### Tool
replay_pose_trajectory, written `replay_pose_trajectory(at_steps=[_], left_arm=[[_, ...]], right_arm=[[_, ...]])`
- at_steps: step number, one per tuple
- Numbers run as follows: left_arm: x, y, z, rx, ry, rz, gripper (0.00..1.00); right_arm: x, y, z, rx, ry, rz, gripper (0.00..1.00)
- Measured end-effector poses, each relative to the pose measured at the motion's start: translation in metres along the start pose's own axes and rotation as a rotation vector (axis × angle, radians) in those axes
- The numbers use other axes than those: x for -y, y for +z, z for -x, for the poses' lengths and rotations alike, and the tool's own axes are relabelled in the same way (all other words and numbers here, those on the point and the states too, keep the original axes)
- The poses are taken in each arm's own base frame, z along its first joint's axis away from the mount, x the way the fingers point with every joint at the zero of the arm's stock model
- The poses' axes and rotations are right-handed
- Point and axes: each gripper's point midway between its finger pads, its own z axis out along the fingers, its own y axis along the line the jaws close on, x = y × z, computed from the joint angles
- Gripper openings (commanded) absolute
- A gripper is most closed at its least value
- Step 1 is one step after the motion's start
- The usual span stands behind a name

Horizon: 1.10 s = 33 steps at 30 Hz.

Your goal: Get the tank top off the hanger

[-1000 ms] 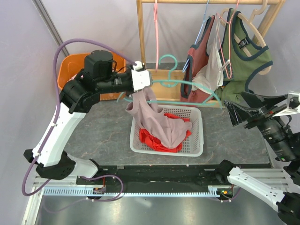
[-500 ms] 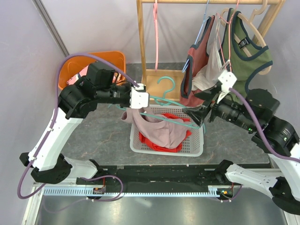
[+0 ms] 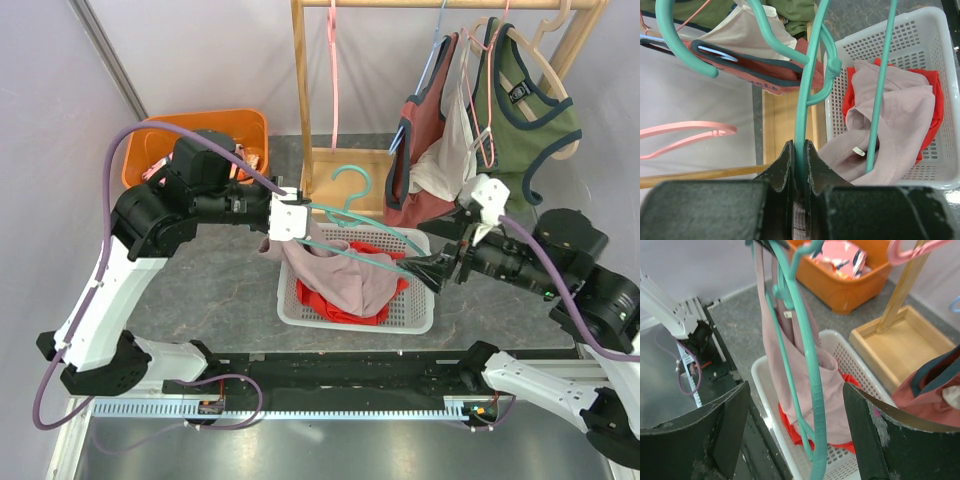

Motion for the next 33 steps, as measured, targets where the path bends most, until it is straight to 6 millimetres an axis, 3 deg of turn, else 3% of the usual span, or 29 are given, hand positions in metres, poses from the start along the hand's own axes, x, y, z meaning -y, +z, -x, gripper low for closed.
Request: replay_pose_trajectory(at_steps=[4,10,14,21,28,31,33], left_arm=[[0.002,-0.004,0.003,0.007,0.009,0.001,0.02],[0.004,-0.011,0.009,0.027,0.024,0.004,0.02],[0.005,-0.015,0.012,0.035,0.033,0.008,0.02],[0.006,-0.018,0.008,0.018,0.059,0.017,0.02],[0.004,-0.016,0.006,0.006,0.063,0.019,0.02],[0.004,-0.011,0.003,0.001,0.056,0.008,0.02],[0.004,-0.008,0.000,-0.005,0.052,0.002,0.02]], right_arm=[[0.002,0.016,-0.020,-0.078,0.021,0.014,0.81],[0.004,0.031,-0.030,-0.128,0.034,0.026,0.73],[0.002,0.031,-0.029,-0.125,0.035,0.037,0.65],[-0.004,0.026,-0.027,-0.108,0.043,0.062,0.43],[-0.009,0.028,-0.040,-0.133,0.074,0.089,0.34],[-0.010,0.030,-0.048,-0.150,0.089,0.090,0.05],[-0.010,0.030,-0.050,-0.156,0.096,0.092,0.00]])
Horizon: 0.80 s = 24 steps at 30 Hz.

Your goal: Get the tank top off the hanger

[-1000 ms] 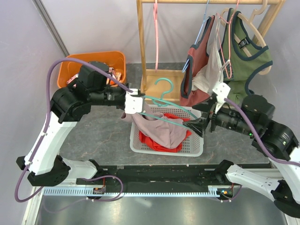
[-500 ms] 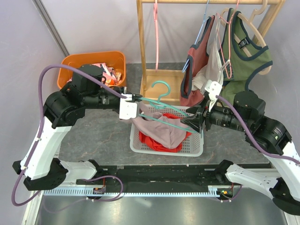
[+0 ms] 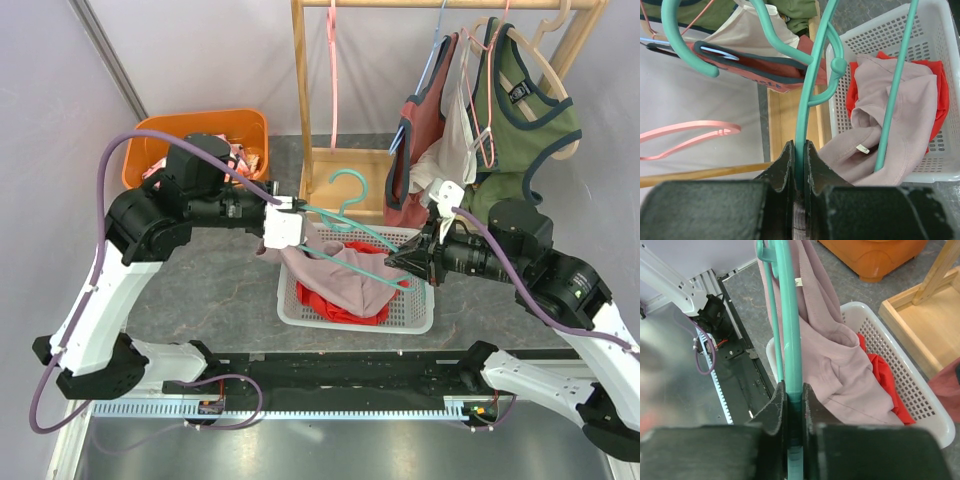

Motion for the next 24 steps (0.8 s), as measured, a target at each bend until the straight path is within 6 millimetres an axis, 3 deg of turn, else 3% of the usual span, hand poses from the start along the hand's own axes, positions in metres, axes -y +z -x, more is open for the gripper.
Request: replay_pose_trajectory(at_steps=[2,4,5,6,7,13,19,24], left_arm=[[-0.001,0.002,-0.002,-0.005,-0.003,-0.003,0.09],[-0.002,0.005,-0.002,-0.003,-0.002,-0.003,0.31],[-0.004,0.005,-0.001,0.000,-0.001,0.001,0.49],[-0.007,0.006,0.001,0.006,0.002,0.009,0.92],[-0.013,0.007,0.003,0.013,0.006,0.026,0.99],[-0.047,0.007,0.022,0.067,-0.029,0.130,1.00],[-0.080,-0.020,0.048,0.133,-0.100,0.294,1.00],[-0.076,-0.050,0.047,0.134,-0.190,0.395,1.00]], right_arm=[[0.000,-0.001,0.000,0.003,0.007,-0.003,0.00],[-0.001,-0.004,0.001,0.012,0.011,-0.007,0.00],[-0.001,-0.006,0.002,0.017,0.012,-0.009,0.00],[-0.002,-0.008,0.003,0.021,0.016,-0.009,0.00],[-0.003,-0.010,0.003,0.026,0.018,-0.010,0.00],[-0.005,-0.031,0.007,0.077,0.017,-0.041,0.00],[0.000,-0.054,0.016,0.173,0.005,-0.118,0.00],[0.015,-0.065,0.019,0.206,0.008,-0.216,0.00]])
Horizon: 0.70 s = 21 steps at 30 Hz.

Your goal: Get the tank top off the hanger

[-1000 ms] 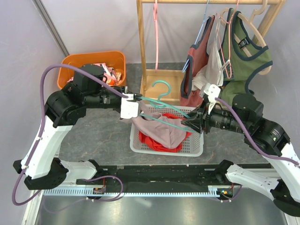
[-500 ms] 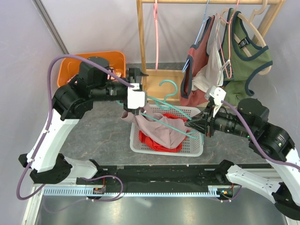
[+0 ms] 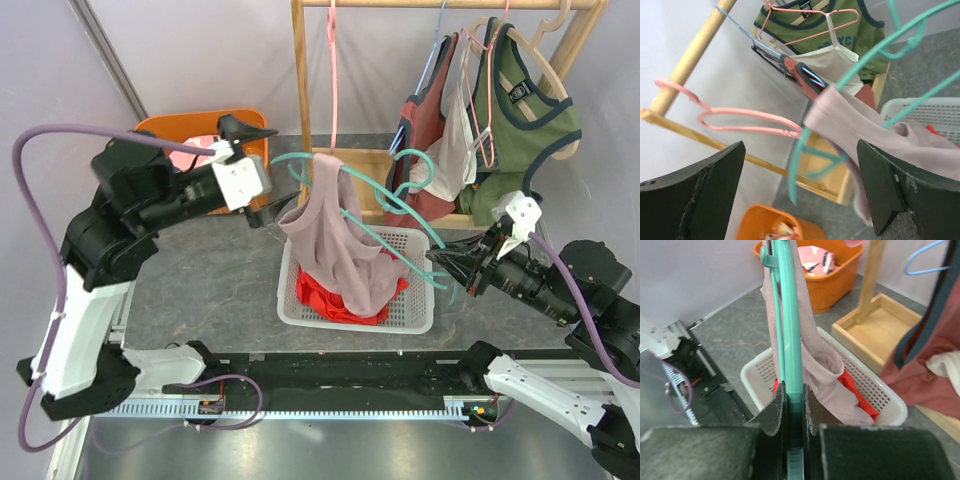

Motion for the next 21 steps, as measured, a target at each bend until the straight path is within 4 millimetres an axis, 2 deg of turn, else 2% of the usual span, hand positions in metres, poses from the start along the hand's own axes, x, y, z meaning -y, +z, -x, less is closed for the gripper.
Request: replay_pose_trajectory(at_steps=[5,9,11,14,17,21], left_arm=[[0.027,-0.030,-0.009,0.005,-0.130,0.011,1.00],[0.052,-0.035,-0.029,-0.021,-0.253,-0.005,1.00],[0.061,-0.029,-0.040,-0.044,-0.322,-0.016,1.00],[0.069,-0.009,-0.058,-0.094,-0.443,-0.027,1.00],[0.068,0.015,-0.069,-0.120,-0.523,-0.027,1.00],[0.070,0.035,-0.084,-0.167,-0.605,-0.025,1.00]], right_arm=[[0.013,0.000,0.002,0.008,-0.003,-0.075,0.00],[0.015,0.000,0.003,0.012,-0.003,-0.087,0.00],[0.015,0.001,0.004,0.018,-0.003,-0.087,0.00],[0.015,0.004,0.006,0.021,-0.004,-0.083,0.00],[0.015,0.008,0.004,0.008,-0.003,-0.080,0.00],[0.016,0.016,0.001,-0.016,-0.004,-0.079,0.00]])
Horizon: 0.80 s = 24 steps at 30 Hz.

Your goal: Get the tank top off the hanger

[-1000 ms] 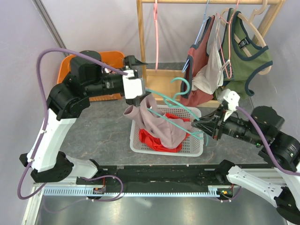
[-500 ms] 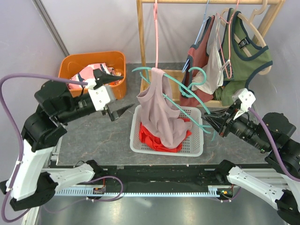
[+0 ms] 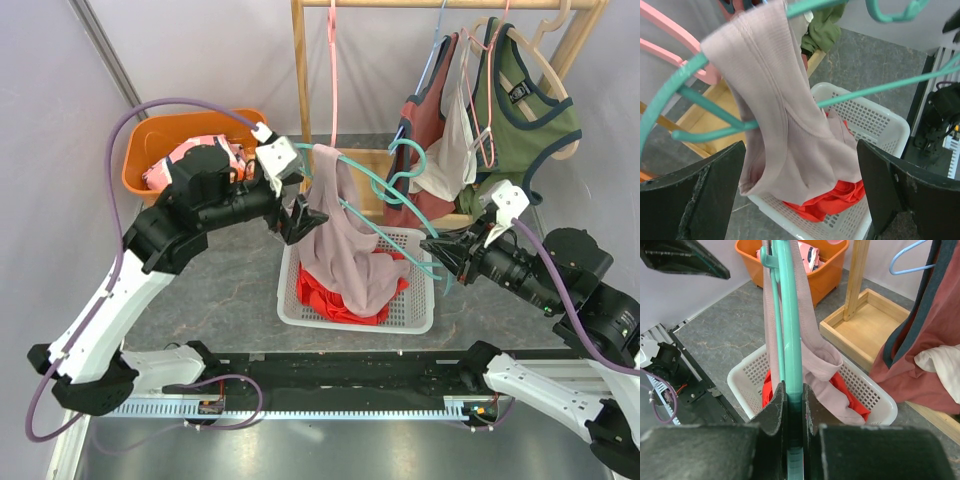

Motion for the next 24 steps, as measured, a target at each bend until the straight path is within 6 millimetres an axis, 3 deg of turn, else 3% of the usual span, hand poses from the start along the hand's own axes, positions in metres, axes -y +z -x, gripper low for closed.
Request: replay_pose_trajectory(at_steps=[9,17,24], left_arm=[[-0.008,0.009,0.032,0.077,-0.049,0.026,1.00],[-0.018,0.020,0.025,0.053,-0.057,0.066,0.99],[-0.022,0.027,0.025,0.048,-0.058,0.072,0.87]], right_arm=[[0.000,0.003,-0.001,-0.009,-0.011,0.002,0.00],[0.002,0.002,-0.001,-0.006,-0.019,-0.006,0.00],[0.002,0.001,-0.001,-0.003,-0.020,-0.005,0.00]])
